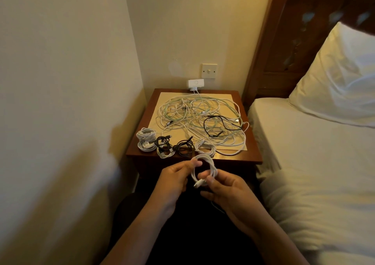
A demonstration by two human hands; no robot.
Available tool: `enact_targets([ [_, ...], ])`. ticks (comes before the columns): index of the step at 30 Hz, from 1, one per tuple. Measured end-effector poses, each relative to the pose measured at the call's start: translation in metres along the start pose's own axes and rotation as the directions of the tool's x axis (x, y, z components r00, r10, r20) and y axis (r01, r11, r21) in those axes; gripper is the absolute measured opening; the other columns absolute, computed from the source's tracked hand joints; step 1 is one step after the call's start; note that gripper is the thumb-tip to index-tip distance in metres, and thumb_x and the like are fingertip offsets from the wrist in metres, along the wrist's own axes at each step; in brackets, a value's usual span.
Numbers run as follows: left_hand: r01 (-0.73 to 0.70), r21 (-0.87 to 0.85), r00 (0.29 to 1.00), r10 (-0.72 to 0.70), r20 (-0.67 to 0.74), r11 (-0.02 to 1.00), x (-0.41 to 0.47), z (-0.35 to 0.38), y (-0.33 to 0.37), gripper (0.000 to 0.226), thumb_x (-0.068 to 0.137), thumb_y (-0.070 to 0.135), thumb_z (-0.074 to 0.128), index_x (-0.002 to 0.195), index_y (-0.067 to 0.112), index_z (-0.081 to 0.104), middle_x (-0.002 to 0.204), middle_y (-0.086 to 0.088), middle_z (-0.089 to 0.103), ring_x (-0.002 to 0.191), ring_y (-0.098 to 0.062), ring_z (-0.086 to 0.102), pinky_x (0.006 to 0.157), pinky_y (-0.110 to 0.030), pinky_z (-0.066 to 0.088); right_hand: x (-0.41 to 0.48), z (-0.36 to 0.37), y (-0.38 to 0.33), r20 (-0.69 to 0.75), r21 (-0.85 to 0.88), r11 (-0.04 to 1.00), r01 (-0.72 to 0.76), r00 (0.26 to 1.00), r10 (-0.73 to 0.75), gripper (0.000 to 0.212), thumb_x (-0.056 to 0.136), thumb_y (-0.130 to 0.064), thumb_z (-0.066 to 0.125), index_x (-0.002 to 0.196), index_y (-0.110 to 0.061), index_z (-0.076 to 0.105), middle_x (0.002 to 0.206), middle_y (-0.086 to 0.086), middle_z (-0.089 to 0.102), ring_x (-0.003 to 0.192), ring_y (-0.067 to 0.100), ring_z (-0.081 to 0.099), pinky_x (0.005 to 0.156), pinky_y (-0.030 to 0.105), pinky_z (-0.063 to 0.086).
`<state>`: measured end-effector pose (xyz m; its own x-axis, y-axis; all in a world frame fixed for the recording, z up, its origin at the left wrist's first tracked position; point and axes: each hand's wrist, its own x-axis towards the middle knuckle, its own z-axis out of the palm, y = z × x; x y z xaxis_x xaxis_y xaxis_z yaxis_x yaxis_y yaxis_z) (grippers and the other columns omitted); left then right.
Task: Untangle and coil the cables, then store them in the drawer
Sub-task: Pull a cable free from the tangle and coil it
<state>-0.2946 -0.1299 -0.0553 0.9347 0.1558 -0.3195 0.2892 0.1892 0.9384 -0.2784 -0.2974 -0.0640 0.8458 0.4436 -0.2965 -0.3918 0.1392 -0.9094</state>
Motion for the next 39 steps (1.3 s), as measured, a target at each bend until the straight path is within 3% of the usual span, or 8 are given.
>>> enact_targets([
  [4,-0.030,0.135,0.999,0.035,-0.034,0.990,0.002,-0.008,-0.005,0.017,0.098,0.029,0.065,0.106,0.026,0.079,0.087,0.008,0.075,0.064,0.004,0.063,0.059,-0.015,0.044,0.001,0.001,0.001,0.048,-0.250,0.968,-0.010,0.999,0.023,0.022,0.103,-0.018,0.057,0.102,-0.022,0.078,0.106,-0.001,0.076,0.100,0.014,0.070,0.089,0.033,0.053],
  [10,0.079,0.009,0.997,-0.079,-0.006,0.997,0.003,-0.019,-0.007,0.025,0.104,0.025,0.055,0.109,0.024,0.080,0.085,-0.004,0.071,0.073,-0.013,0.061,0.070,-0.028,0.053,0.005,0.006,0.007,-0.084,-0.490,0.872,-0.006,0.996,-0.041,0.021,0.105,-0.016,0.054,0.102,-0.025,0.072,0.097,-0.001,0.074,0.093,0.017,0.069,0.085,0.031,0.058],
  [15,0.094,-0.183,0.995,-0.086,0.050,0.979,-0.002,-0.020,-0.007,0.024,0.099,0.006,0.059,0.117,0.014,0.074,0.094,-0.013,0.074,0.079,-0.017,0.069,0.073,-0.028,0.059,0.007,0.003,0.003,-0.107,-0.406,0.913,0.034,0.991,-0.084,0.026,0.104,-0.012,0.054,0.107,-0.028,0.074,0.094,-0.005,0.075,0.087,0.010,0.071,0.079,0.026,0.057],
  [19,0.021,-0.007,0.999,-0.022,-0.039,1.000,-0.005,-0.017,-0.009,0.026,0.088,0.017,0.076,0.113,0.018,0.073,0.082,-0.004,0.067,0.065,-0.009,0.060,0.062,-0.023,0.051,0.005,0.006,0.001,-0.071,-0.364,0.928,0.083,0.991,-0.116,0.036,0.105,-0.009,0.053,0.122,-0.036,0.068,0.095,-0.001,0.075,0.084,0.008,0.069,0.077,0.024,0.055],
  [24,-0.017,-0.035,1.000,0.018,0.015,0.999,-0.011,-0.012,-0.009,0.025,0.089,0.002,0.071,0.112,0.011,0.066,0.104,-0.012,0.075,0.098,-0.023,0.074,0.090,-0.039,0.059,0.003,0.008,-0.001,-0.068,-0.389,0.916,0.101,0.988,-0.138,0.037,0.104,-0.007,0.053,0.124,-0.037,0.061,0.096,-0.003,0.075,0.086,0.010,0.072,0.076,0.025,0.056],
  [27,-0.134,-0.062,0.989,0.137,0.048,0.989,-0.020,-0.004,-0.007,0.028,0.089,-0.005,0.068,0.114,0.006,0.060,0.103,-0.020,0.075,0.101,-0.033,0.074,0.092,-0.043,0.059,0.000,0.004,-0.004,-0.132,-0.249,0.966,0.067,0.986,-0.102,0.027,0.104,-0.010,0.053,0.117,-0.029,0.067,0.092,-0.004,0.076,0.079,0.009,0.069,0.071,0.027,0.051],
  [31,-0.179,-0.054,0.982,0.182,0.054,0.982,-0.025,0.004,0.001,0.031,0.089,0.003,0.073,0.117,0.008,0.063,0.099,-0.018,0.077,0.094,-0.028,0.075,0.078,-0.026,0.058,-0.001,-0.002,-0.010,-0.114,-0.015,0.998,0.056,0.992,-0.057,0.022,0.098,-0.011,0.061,0.116,-0.018,0.071,0.083,0.003,0.068,0.073,0.014,0.058,0.063,0.027,0.042],
  [39,-0.186,-0.128,0.980,0.194,0.050,0.974,-0.042,0.007,0.017,0.033,0.084,0.010,0.076,0.117,0.008,0.069,0.093,-0.013,0.076,0.083,-0.017,0.073,0.070,-0.023,0.056,-0.027,-0.004,-0.029,0.005,-0.527,0.822,0.214,0.968,-0.249,0.030,0.096,-0.021,0.071,0.123,-0.032,0.065,0.106,-0.006,0.075,0.095,0.012,0.073,0.083,0.036,0.063],
])
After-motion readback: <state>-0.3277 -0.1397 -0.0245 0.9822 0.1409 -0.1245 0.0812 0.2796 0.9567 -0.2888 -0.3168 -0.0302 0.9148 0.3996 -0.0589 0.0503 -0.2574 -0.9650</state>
